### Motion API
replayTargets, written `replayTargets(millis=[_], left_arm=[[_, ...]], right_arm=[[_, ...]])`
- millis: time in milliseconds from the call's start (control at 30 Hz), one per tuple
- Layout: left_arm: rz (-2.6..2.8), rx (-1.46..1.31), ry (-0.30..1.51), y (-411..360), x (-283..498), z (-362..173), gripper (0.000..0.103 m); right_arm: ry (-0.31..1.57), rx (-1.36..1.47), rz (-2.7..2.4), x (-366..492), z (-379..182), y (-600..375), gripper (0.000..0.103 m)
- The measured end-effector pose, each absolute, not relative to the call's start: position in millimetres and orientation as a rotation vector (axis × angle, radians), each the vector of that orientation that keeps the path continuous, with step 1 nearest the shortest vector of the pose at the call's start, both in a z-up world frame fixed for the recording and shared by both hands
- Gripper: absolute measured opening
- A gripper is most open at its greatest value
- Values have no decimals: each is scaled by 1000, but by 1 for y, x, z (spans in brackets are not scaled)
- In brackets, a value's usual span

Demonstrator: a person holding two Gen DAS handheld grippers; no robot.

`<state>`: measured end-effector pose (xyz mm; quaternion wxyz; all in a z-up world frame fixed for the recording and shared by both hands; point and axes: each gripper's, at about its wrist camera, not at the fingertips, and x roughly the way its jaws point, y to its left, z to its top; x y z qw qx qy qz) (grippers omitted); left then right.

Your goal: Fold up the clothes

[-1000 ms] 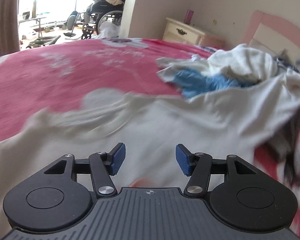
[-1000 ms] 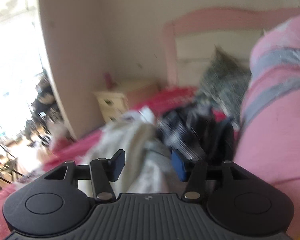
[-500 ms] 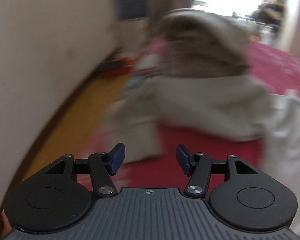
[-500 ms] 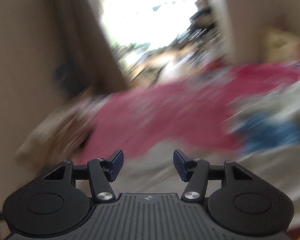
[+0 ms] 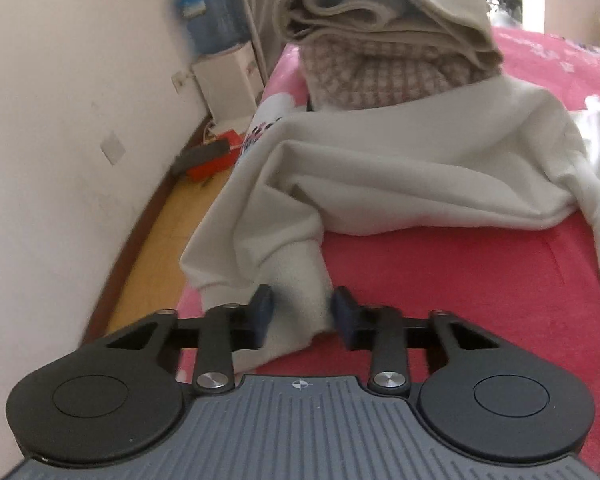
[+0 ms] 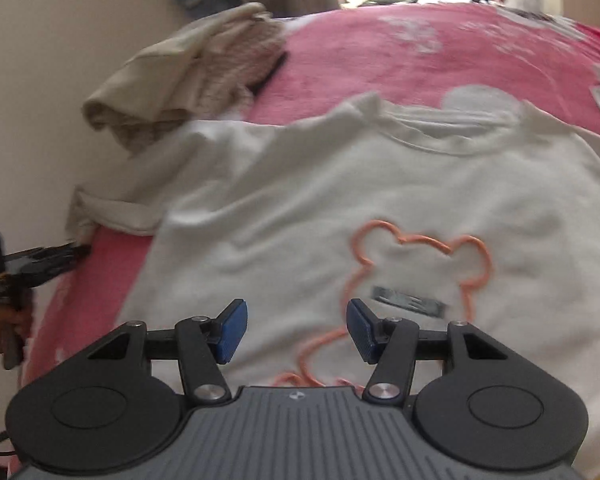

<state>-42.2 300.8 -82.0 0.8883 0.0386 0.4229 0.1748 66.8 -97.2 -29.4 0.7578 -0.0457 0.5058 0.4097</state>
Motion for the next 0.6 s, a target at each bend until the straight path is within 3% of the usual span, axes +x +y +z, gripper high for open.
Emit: replayTargets(millis=[100, 333, 467, 600], left_arm=[[340, 181, 886, 308, -56, -68, 8], [207, 667, 885, 312, -103, -30, 7], [126, 1120, 866, 315, -123, -52, 7], [72, 1354, 874, 328, -127, -88, 8]], right_arm=[[1099, -87, 845, 78, -32, -111, 58], [1123, -57, 785, 93, -42, -127, 58], [1158, -39, 773, 94, -49, -131, 58], [1182, -27, 757, 93, -52, -138, 58]])
